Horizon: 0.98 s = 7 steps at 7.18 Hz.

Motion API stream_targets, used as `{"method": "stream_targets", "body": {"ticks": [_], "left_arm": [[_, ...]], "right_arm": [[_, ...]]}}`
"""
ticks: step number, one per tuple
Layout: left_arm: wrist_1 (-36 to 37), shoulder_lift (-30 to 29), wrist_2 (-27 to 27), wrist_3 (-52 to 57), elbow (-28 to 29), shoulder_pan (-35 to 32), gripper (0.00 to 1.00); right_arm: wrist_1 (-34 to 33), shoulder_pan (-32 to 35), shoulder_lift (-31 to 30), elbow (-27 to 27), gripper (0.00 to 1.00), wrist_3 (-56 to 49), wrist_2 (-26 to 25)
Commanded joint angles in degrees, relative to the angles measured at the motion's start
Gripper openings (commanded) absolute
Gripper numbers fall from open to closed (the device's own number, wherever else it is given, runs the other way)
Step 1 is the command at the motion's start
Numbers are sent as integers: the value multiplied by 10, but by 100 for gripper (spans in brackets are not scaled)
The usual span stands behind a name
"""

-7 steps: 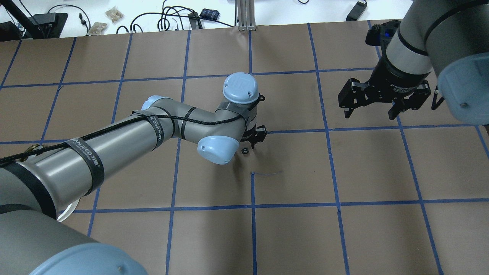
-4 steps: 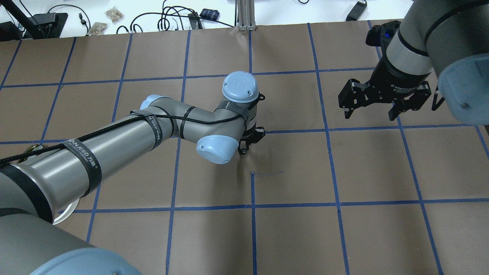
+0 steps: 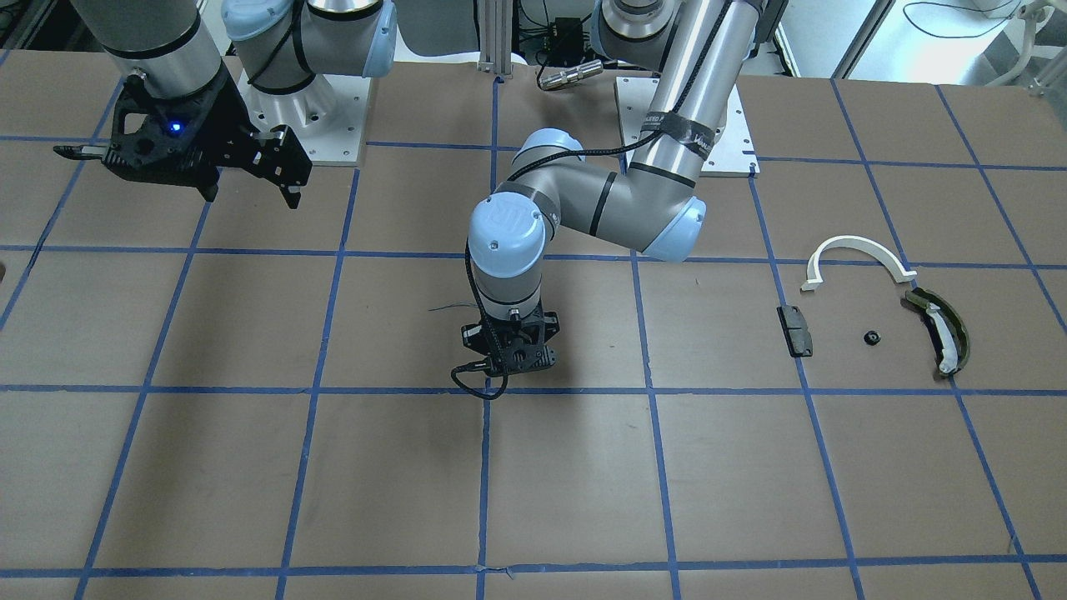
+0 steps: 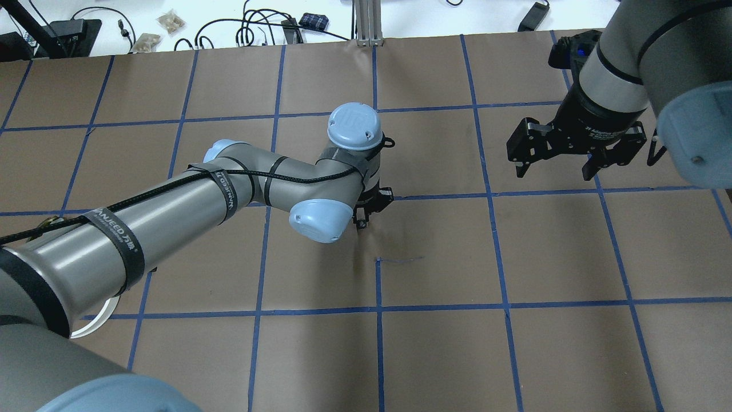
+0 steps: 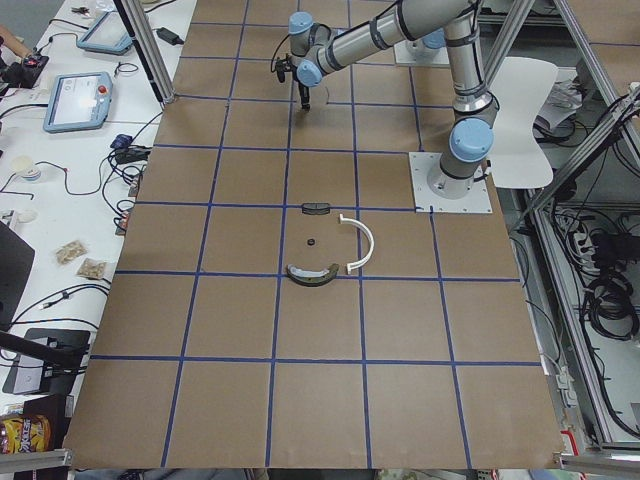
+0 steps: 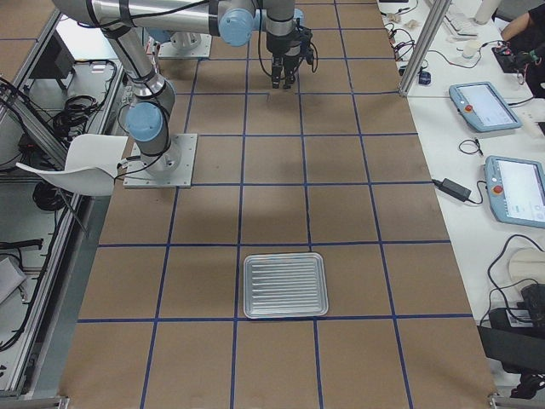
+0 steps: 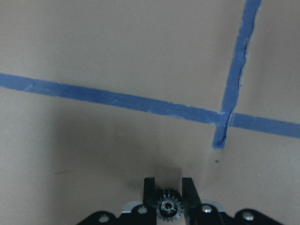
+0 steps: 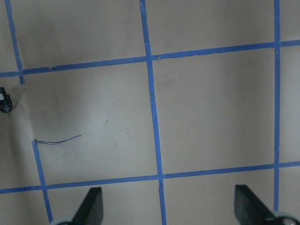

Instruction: Place bearing gear from tray to pile

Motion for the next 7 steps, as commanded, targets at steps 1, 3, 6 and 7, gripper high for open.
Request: {"method": "stream_targets", "body": {"ticks": [1, 3, 6, 7], "left_arm": [[-32, 28, 1, 87, -4, 43, 11], [-134, 94, 10, 302, 2, 197, 11], [-146, 129, 35, 578, -16, 395, 11], [-145, 120, 35, 656, -20, 457, 11]], "right_arm": [[1, 1, 0, 0, 100, 2, -1], [1, 1, -1, 0, 100, 2, -1], [1, 2, -1, 0, 100, -2, -4], [1, 2, -1, 0, 100, -2, -5]]}}
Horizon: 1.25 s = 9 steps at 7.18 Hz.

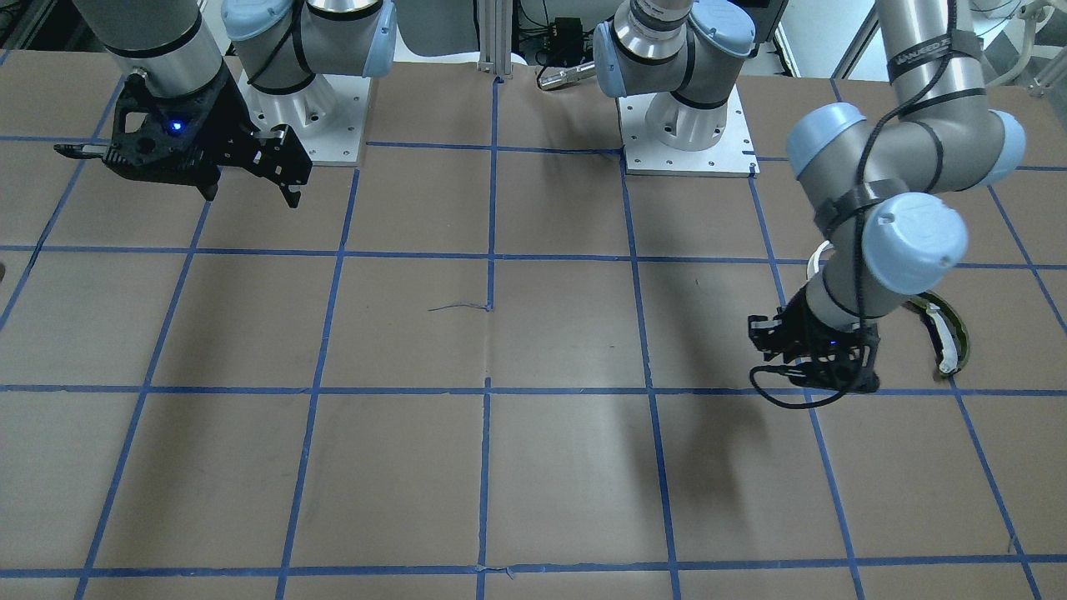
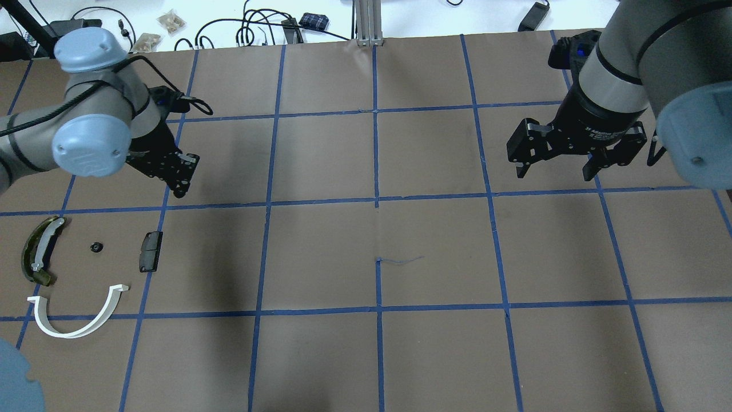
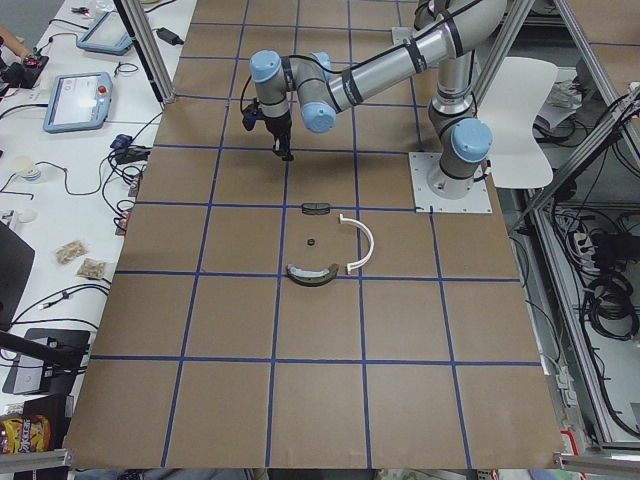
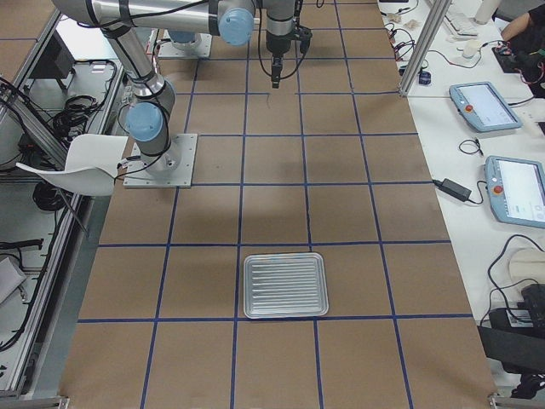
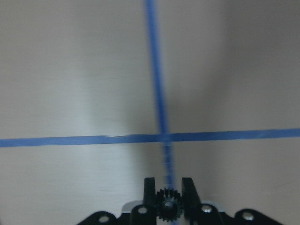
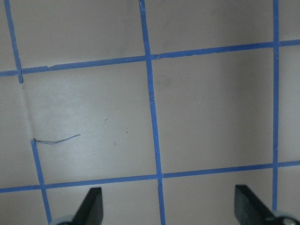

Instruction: Place bearing gear from tray to pile

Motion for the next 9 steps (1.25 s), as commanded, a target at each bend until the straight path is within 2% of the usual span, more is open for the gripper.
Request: {"method": "stream_targets", "body": {"ticks": [1, 2, 3, 4, 6, 7, 9], "left_arm": [[10, -5, 2, 177, -14, 133, 11], [74, -17, -1, 226, -37, 179, 10], [155, -26, -1, 259, -75, 198, 10], [198, -34, -1, 275, -101, 199, 10], [190, -28, -11, 267, -114, 197, 10], [158, -19, -12, 263, -106, 191, 10], [156, -33, -14, 268, -113, 197, 10]], "right_arm": [[0, 0, 0, 0, 100, -1, -1], [0, 0, 0, 0, 100, 0, -1], [0, 0, 0, 0, 100, 0, -1], [0, 0, 0, 1, 100, 1, -1], [0, 0, 0, 1, 100, 1, -1], [0, 0, 0, 0, 100, 2, 0], [0, 0, 0, 1, 100, 2, -2]]}}
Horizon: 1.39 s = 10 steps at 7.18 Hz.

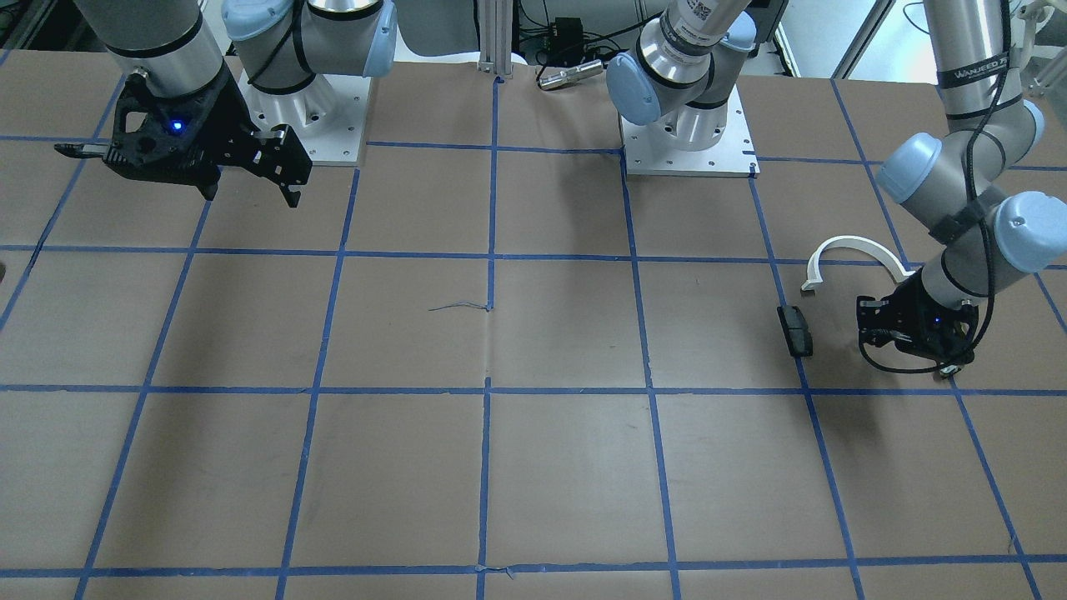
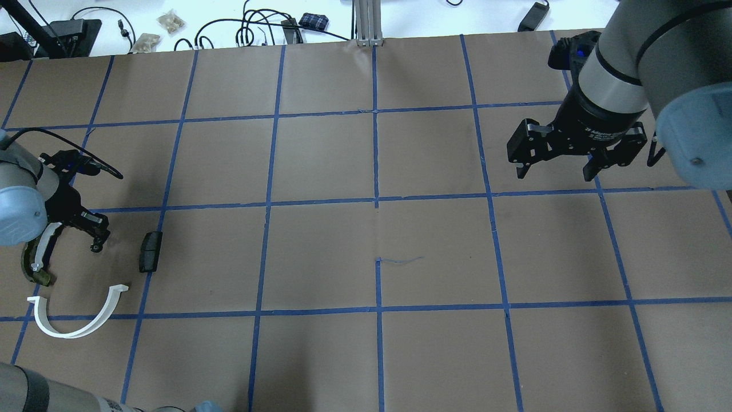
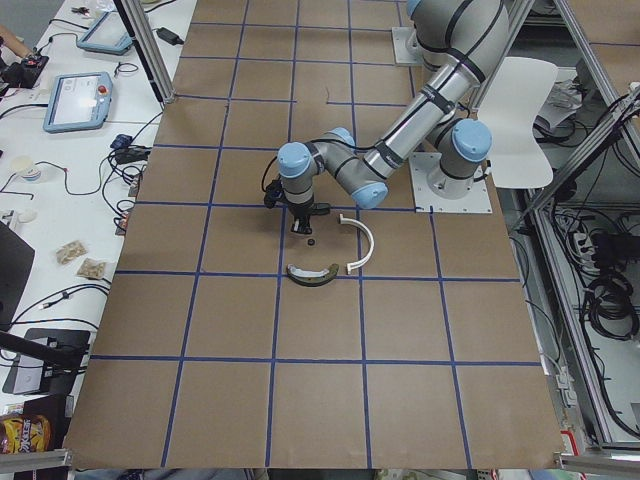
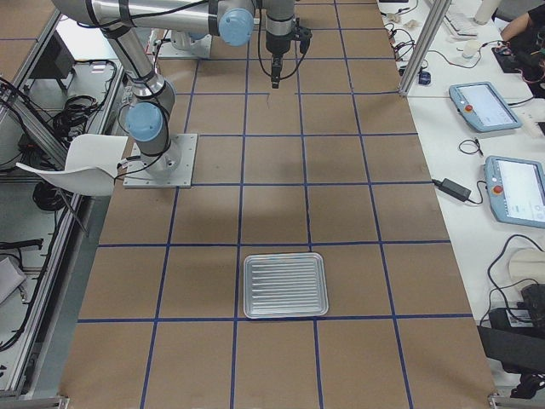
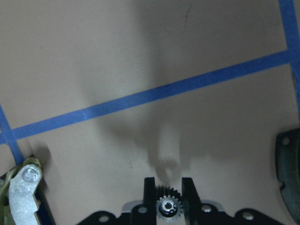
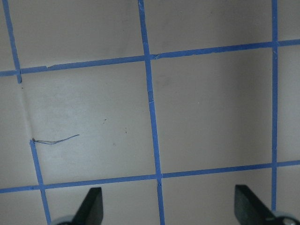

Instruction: Place bearing gear from tray to pile

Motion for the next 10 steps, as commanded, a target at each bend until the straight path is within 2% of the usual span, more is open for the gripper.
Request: {"method": "stream_targets", "body": {"ticks": [1, 2, 3, 5, 6, 7, 8, 10], "left_arm": [[-2, -8, 0, 5, -4, 4, 10], [-1, -11, 0, 1, 2, 4, 26], [-1, -14, 5, 0, 3, 4, 50], [-1, -14, 7, -1, 6, 4, 53], [-14, 6, 4, -8, 20, -7, 54], [-84, 30, -7, -33, 57, -26, 54], [-182, 52, -37, -94, 110, -72, 54], [-311, 83, -41, -291, 217, -189, 58]], "right_arm": [[0, 0, 0, 1, 100, 1, -2], [0, 0, 0, 1, 100, 2, -2], [0, 0, 0, 1, 100, 2, -2], [1, 0, 1, 1, 100, -2, -2], [1, 0, 1, 1, 100, -2, -3], [1, 0, 1, 1, 100, 0, -2], [1, 0, 1, 1, 100, 0, -2], [1, 0, 1, 1, 100, 0, -2]]}}
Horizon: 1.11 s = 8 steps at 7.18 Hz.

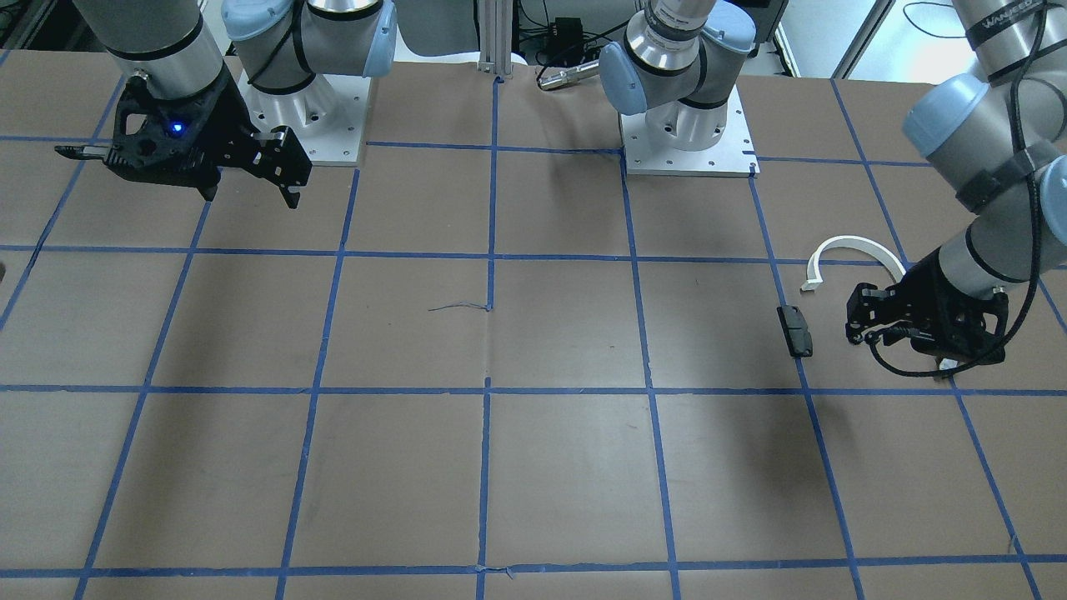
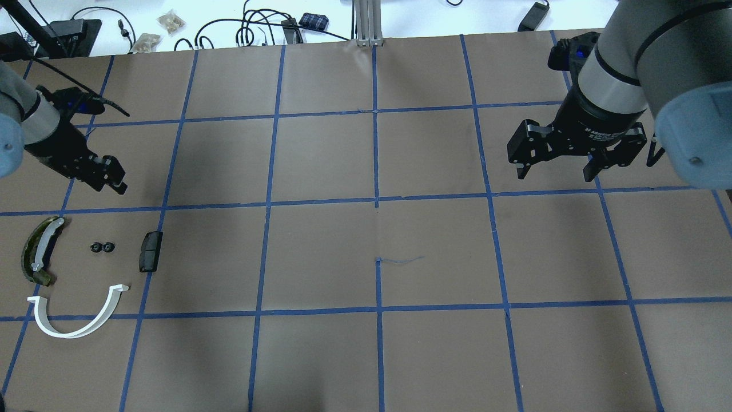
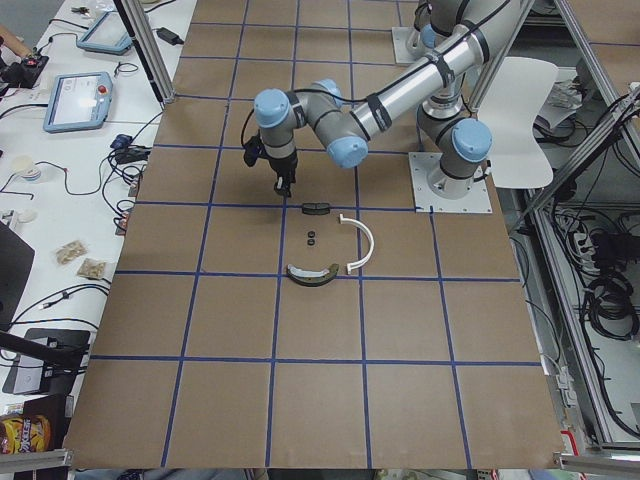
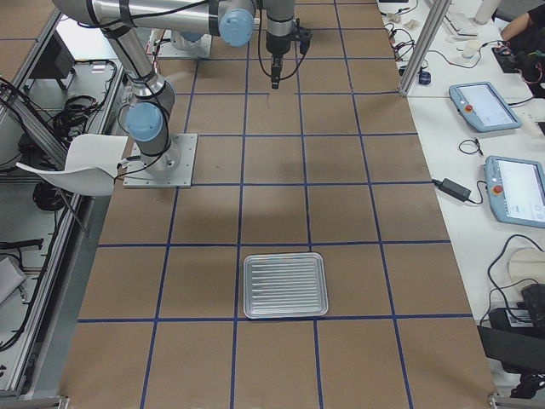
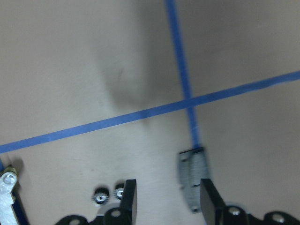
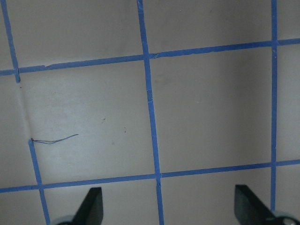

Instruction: Place bearing gear from tray to pile

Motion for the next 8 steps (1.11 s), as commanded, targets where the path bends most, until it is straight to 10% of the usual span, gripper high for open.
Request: {"method": "stream_targets", "body": {"ticks": [1, 4, 8], "left_arm": [[-99, 30, 1, -187, 94, -131, 63], [-100, 73, -4, -320, 100, -256, 100], [-146, 88, -14, -319, 108, -259, 100]], "right_arm": [[0, 0, 0, 0, 100, 1, 1], [0, 0, -2, -1, 100, 1, 6], [0, 0, -2, -2, 100, -3, 9]]}}
